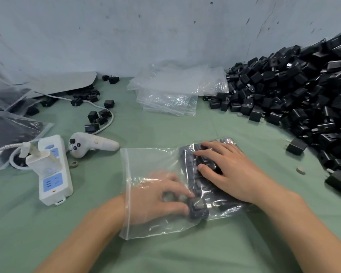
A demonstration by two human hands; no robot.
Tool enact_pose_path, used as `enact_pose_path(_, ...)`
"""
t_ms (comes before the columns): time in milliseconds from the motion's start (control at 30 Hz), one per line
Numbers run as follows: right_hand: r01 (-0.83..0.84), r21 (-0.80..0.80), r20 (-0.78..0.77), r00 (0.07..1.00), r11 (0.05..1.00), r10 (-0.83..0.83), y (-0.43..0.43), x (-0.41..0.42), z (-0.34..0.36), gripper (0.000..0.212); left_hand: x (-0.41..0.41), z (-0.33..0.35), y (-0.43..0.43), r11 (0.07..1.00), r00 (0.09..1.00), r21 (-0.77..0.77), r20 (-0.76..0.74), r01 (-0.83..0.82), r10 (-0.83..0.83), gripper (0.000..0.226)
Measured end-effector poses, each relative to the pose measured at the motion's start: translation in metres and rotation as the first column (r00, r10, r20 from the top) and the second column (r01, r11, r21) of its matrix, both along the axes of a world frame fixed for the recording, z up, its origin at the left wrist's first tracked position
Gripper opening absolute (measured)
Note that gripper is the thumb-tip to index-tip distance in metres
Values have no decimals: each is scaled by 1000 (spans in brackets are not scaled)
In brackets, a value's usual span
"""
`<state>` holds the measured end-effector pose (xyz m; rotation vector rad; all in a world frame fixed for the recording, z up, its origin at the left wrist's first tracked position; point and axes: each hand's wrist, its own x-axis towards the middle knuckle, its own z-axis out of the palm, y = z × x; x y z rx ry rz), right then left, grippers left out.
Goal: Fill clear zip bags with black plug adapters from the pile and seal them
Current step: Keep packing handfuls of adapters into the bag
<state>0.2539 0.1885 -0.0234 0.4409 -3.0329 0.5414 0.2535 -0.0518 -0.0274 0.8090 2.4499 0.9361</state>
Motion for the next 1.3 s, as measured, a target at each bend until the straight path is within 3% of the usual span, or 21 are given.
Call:
enact_pose_path(567, -5, -1, -6, 1000, 1000, 5, 0, -1, -2, 55, -2, -2, 17, 993, 973, -106, -228, -52, 27, 50)
enact_pose_path(767, -3, -4, -12, 1000, 1000, 3, 0, 0, -2, 52, 2, -8, 16, 994, 973, -60, -218, -95, 80, 35)
enact_pose_path(900, 10, -8, -19, 1000, 1000, -10, -1, 0, -2, 49, 8, -8, 17, 976, 981, 112, -36, -184, 189, 30)
enact_pose_path(1300, 95, -19, -6, 995, 995, -95, 5, 0, -2, 48, 0, 17, 32, 989, 983, 46, -115, -142, 146, 17)
